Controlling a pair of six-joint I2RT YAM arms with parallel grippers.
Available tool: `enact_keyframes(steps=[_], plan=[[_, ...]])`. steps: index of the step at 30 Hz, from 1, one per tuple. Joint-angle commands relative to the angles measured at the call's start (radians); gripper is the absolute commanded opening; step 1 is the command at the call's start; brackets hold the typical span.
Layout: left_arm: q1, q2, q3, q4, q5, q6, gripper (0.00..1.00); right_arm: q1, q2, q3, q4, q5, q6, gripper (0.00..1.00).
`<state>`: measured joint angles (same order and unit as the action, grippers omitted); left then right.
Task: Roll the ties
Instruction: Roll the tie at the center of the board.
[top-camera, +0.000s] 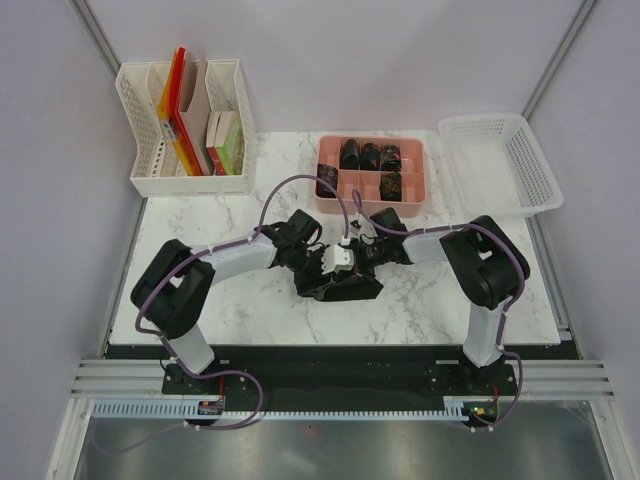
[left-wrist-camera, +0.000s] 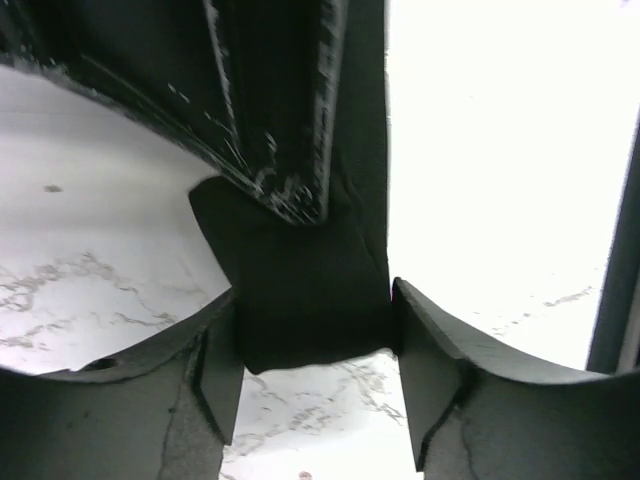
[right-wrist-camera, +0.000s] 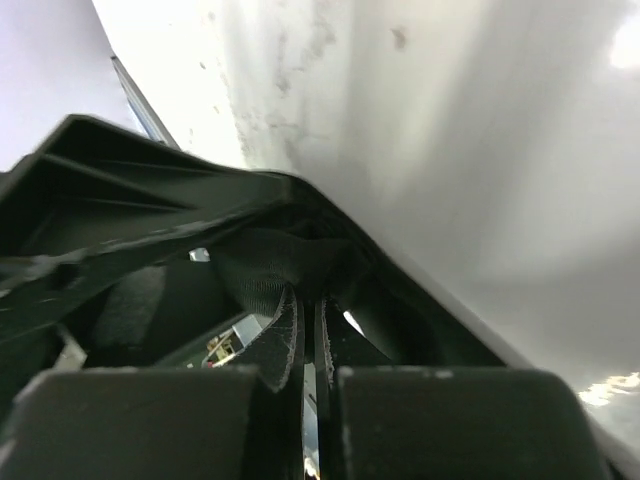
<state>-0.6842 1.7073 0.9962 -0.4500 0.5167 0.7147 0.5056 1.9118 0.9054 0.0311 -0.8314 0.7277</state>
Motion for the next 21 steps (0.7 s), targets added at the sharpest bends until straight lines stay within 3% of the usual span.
enact_keyframes(steps=[1,13,20,21], plan=[[0.003,-0.078,-0.056,-0.049,0.040,0.000,0.68,-0.006,0.066,-0.025,-0.125,0.153,-0.116,0.00],[-0.008,-0.055,-0.037,0.045,-0.027,0.023,0.76,-0.007,0.085,-0.031,-0.132,0.179,-0.172,0.00],[-0.037,-0.051,-0.053,0.116,-0.038,0.022,0.75,0.001,0.096,-0.036,-0.097,0.164,-0.149,0.00],[-0.041,-0.048,-0.045,0.117,-0.037,0.023,0.70,0.005,0.101,-0.033,-0.092,0.163,-0.142,0.00]])
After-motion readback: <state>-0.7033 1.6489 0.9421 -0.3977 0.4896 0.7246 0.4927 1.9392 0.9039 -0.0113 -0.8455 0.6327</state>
